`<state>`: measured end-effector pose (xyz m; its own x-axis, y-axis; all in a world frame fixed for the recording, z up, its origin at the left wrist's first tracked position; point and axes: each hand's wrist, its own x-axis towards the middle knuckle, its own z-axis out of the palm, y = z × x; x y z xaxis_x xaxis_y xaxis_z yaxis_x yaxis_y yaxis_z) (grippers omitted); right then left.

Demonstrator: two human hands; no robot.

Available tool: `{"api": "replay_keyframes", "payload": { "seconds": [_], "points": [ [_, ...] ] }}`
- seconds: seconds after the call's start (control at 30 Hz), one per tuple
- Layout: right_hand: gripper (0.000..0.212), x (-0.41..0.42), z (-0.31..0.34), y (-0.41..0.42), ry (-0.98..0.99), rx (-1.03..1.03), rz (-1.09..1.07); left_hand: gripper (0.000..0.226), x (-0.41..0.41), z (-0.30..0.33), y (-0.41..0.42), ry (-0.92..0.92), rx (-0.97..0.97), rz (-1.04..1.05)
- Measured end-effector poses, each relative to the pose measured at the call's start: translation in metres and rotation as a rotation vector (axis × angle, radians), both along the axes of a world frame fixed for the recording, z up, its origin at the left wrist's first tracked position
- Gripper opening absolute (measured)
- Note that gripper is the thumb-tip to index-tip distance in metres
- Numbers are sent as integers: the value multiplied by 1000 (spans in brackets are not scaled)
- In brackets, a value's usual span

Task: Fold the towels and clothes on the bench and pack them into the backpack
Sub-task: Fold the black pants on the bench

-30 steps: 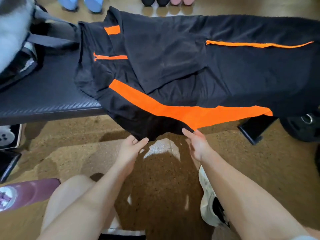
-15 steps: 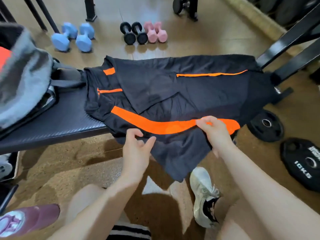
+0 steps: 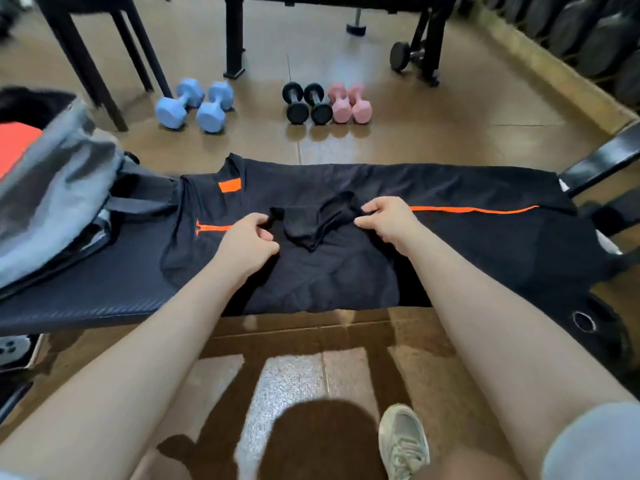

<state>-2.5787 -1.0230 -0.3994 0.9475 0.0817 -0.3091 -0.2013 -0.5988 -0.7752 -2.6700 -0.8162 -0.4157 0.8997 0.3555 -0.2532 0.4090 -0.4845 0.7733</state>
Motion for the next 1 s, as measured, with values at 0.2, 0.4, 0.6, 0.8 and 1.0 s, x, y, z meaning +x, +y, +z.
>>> {"api": "replay_keyframes", "payload": {
  "seconds": [0.2, 0.4, 0.6, 0.8, 1.0],
  "points": [
    [19, 21, -20, -8, -215, -14, -4, 24, 25, 0, -2, -117, 308, 103],
    [22, 47, -5, 6, -255, 189, -79, 33, 38, 4, 19, -173, 273, 322],
    [35, 5, -9, -20, -428, -74, 81, 58, 26, 8, -19, -143, 524, 116],
    [25, -75, -30, -86, -586, -455, 110, 18, 22, -8, -112, -349, 603, -490],
    [26, -92, -46, -126, -628, -797, -18, 58, 47, -30, -148, -245, 696, -557]
  ]
}}
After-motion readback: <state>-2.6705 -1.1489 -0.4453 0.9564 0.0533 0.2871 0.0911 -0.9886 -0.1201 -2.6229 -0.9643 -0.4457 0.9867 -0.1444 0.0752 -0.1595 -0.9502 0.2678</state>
